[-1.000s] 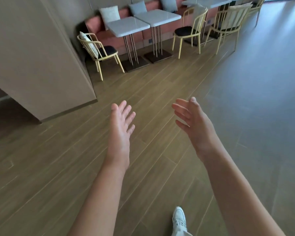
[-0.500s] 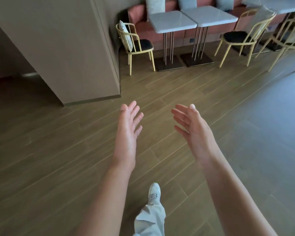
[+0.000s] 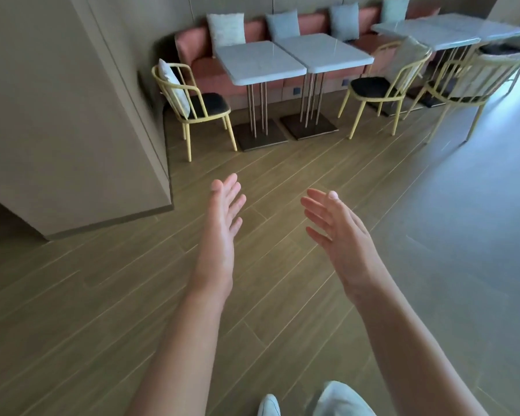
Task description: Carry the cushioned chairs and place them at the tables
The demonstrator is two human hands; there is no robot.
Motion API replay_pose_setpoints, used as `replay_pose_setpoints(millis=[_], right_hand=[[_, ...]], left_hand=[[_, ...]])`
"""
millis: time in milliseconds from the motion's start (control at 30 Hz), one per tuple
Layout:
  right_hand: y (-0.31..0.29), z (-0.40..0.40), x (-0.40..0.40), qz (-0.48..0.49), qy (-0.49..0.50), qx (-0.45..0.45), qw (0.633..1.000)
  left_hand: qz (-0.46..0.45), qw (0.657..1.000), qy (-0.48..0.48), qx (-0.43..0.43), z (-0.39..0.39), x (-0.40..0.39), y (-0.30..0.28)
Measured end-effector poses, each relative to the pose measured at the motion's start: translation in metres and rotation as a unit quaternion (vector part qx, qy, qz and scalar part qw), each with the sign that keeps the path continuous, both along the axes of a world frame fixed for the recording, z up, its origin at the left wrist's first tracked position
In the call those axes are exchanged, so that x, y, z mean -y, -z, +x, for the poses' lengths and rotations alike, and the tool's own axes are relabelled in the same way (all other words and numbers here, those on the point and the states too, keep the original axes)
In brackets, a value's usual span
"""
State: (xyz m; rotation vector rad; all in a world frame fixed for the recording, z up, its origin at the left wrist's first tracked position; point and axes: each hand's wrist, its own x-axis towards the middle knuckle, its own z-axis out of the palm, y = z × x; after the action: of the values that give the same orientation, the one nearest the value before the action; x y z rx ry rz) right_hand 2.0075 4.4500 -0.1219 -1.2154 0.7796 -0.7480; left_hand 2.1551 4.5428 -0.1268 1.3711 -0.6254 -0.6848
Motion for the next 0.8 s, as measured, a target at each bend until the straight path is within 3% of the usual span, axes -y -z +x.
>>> replay_pose_setpoints(millis=[300,533,800], right_hand=[[0.007,0.091,0.150,0.007,-0.019,0.005,1.000],[-0.012,0.178,0.279,-0.042,-0.093,0.006,0.995],[-0.012,0.247,0.368,-0.028,-0.105,-0.004,0.994]], left_hand=[[0.034,0.999,-0.008,0.005,0.086,0.137,0.010],[-0.017,0.998,-0.061,-0.022,0.144,0.262,-0.014],[0.021,0.997,-0.079,0.009,0.217,0.340,-0.019]])
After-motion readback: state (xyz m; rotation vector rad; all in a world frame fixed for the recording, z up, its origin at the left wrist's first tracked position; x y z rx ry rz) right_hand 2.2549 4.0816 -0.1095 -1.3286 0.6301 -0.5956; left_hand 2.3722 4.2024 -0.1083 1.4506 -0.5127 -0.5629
